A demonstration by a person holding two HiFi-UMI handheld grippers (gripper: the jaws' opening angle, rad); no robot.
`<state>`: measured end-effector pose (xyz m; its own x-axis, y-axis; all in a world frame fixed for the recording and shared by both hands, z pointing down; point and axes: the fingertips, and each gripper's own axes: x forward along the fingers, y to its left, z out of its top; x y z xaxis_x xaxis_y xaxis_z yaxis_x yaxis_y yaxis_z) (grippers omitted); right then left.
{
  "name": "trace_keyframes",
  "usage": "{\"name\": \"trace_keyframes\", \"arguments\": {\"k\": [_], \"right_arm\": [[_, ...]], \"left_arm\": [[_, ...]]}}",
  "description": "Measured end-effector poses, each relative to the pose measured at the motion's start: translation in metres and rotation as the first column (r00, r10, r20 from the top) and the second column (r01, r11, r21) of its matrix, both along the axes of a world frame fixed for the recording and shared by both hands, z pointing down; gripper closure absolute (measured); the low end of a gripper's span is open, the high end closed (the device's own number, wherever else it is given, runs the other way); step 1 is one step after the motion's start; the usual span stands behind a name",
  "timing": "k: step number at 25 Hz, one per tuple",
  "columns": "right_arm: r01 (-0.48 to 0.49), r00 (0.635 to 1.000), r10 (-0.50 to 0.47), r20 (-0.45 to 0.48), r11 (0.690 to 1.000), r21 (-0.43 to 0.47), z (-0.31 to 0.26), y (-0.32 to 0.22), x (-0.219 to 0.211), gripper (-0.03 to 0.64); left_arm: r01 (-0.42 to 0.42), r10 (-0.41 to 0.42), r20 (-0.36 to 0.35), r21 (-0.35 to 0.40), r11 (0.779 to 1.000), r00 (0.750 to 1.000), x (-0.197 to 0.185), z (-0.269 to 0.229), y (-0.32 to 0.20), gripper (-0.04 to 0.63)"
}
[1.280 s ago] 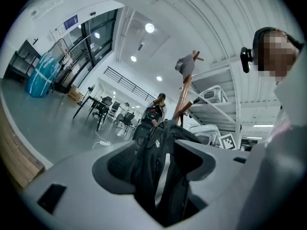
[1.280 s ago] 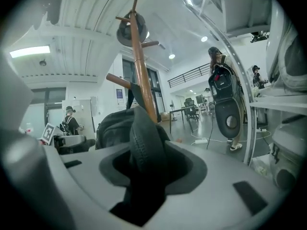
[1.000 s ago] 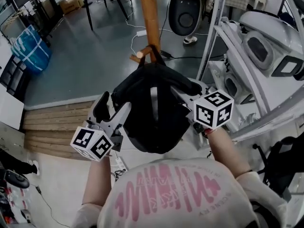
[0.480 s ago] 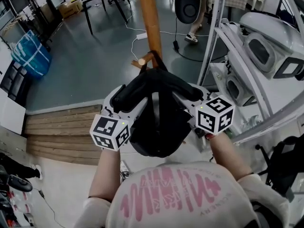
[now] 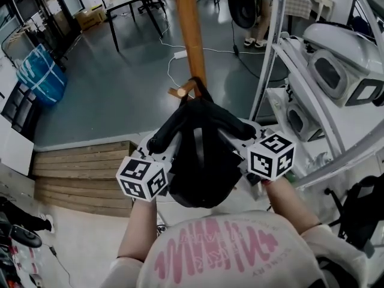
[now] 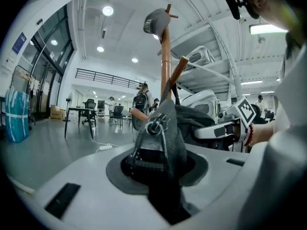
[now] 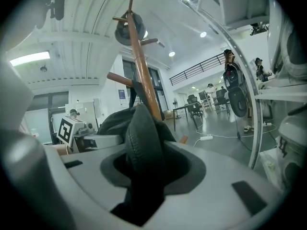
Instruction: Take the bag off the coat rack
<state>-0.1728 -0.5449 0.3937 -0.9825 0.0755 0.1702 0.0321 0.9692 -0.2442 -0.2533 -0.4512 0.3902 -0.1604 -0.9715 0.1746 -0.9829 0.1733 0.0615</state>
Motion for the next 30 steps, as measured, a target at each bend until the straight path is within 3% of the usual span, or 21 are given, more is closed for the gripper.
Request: {"name": "trace_keyframes", "arguments": {"k": [4,8,13,22,30], "right_arm": [[0.011,1.000,-0.011,-0.001,1.000,-0.001,-0.002,0.007,0.005,0.497],[-0.032,0.999,0.032,0.009,0.999,0.012,-0.006,0.008,0.009,0.508],[-0.072,0.997,0.071,0.031,0.997,0.024,-0.015,0.006,0.012,0.518],[-0.088,0.995,0.083,0.055,0.992,0.086,-0.038,0.015,0.018,0.522],[-0.142,0.985,0.130,0.113,0.984,0.109,-0.066,0.038,0.028,0.523]], "left_arm": [[-0.064,0.066,-0.086,0.028,0.998,0.994,0.010,0.000,0.009,0.499],[-0.034,0.038,-0.059,0.064,0.997,0.998,0.016,-0.005,0.014,0.503],[-0.012,0.023,-0.097,0.110,0.994,0.995,0.016,-0.014,0.013,0.512],[0.015,0.001,-0.101,0.160,0.987,0.995,0.018,-0.030,0.024,0.514],[-0.009,0.021,-0.060,0.189,0.982,0.998,0.026,-0.059,0.046,0.512]]}}
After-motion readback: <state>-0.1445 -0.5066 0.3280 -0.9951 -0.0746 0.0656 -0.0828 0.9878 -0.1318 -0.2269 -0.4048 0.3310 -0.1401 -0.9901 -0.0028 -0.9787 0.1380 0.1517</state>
